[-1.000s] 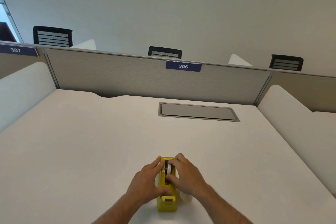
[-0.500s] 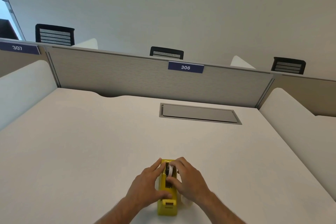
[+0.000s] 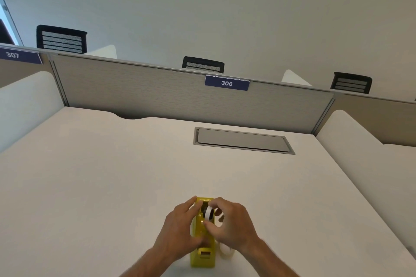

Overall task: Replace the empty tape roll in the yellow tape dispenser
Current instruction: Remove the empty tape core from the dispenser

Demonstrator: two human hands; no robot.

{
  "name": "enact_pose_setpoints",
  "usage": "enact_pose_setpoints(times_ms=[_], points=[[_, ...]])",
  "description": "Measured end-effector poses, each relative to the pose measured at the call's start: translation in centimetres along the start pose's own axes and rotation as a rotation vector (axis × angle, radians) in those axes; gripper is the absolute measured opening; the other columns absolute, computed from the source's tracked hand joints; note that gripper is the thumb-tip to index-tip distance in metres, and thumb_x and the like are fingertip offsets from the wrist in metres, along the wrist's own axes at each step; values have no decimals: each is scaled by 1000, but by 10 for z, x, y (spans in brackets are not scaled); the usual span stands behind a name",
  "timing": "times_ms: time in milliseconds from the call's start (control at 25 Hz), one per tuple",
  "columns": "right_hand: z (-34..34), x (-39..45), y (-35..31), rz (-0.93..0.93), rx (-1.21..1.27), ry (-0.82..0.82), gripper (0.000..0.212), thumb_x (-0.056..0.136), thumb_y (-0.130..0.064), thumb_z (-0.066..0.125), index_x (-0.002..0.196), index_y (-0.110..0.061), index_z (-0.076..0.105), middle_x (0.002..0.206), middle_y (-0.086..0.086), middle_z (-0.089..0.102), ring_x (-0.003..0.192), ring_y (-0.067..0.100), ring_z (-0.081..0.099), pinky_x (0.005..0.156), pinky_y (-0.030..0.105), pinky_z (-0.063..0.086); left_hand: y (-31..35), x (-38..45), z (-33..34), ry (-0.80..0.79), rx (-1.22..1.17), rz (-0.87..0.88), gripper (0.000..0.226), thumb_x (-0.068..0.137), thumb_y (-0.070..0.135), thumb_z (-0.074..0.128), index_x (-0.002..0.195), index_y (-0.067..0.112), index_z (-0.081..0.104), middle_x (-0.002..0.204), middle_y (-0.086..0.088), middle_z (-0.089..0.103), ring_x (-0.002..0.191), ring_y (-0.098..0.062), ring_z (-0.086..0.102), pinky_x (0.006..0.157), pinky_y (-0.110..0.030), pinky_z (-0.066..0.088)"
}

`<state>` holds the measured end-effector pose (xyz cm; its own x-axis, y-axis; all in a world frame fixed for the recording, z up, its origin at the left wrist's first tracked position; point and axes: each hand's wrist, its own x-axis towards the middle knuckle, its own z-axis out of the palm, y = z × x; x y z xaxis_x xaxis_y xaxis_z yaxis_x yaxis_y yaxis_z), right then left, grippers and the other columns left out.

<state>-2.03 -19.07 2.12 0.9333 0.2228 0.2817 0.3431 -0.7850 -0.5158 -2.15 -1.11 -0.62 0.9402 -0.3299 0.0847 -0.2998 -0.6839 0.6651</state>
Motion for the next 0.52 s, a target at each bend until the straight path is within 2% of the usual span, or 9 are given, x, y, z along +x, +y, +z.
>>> enact_pose_setpoints(times_ms=[80, 160, 320, 400, 520], points=[[-5, 1, -4, 3, 71, 29, 29, 70, -42, 74, 95, -30, 68, 83, -14, 71, 72, 9, 65, 63, 25, 59, 8, -3, -1, 65, -60, 57, 77, 68, 57, 70, 136, 54, 34, 136, 41, 26, 129, 6, 33, 105, -14, 28], [-8, 2, -5, 36, 134, 37, 30, 66, -42, 77, 93, -29, 71, 81, -14, 70, 73, 8, 64, 64, 24, 58, 15, -4, -2, 116, -136, 118, 65, 76, 38, 72, 128, 59, 39, 130, 40, 44, 120, 9, 43, 100, -10, 36], [-11, 3, -6, 216, 330, -13, 42, 52, -44, 90, 88, -30, 75, 83, -11, 71, 76, 9, 68, 66, 25, 60, 15, -4, 1, 177, -281, 97, 60, 80, 5, 73, 128, 37, 57, 111, 22, 66, 94, 0, 63, 82, -19, 56], [-12, 3, -5, 311, 472, -55, 41, 51, -41, 93, 87, -32, 76, 84, -8, 74, 74, 11, 71, 66, 28, 63, 13, -3, 2, 201, -316, 63, 57, 81, 2, 74, 127, 32, 61, 108, 19, 69, 91, -2, 66, 78, -19, 57], [-14, 4, -4, 389, 656, -108, 31, 61, -30, 92, 89, -27, 79, 87, 1, 78, 73, 23, 74, 64, 38, 65, 13, -3, 1, 220, -370, 65, 55, 82, 6, 74, 120, 45, 62, 103, 25, 71, 90, -5, 68, 76, -19, 58]])
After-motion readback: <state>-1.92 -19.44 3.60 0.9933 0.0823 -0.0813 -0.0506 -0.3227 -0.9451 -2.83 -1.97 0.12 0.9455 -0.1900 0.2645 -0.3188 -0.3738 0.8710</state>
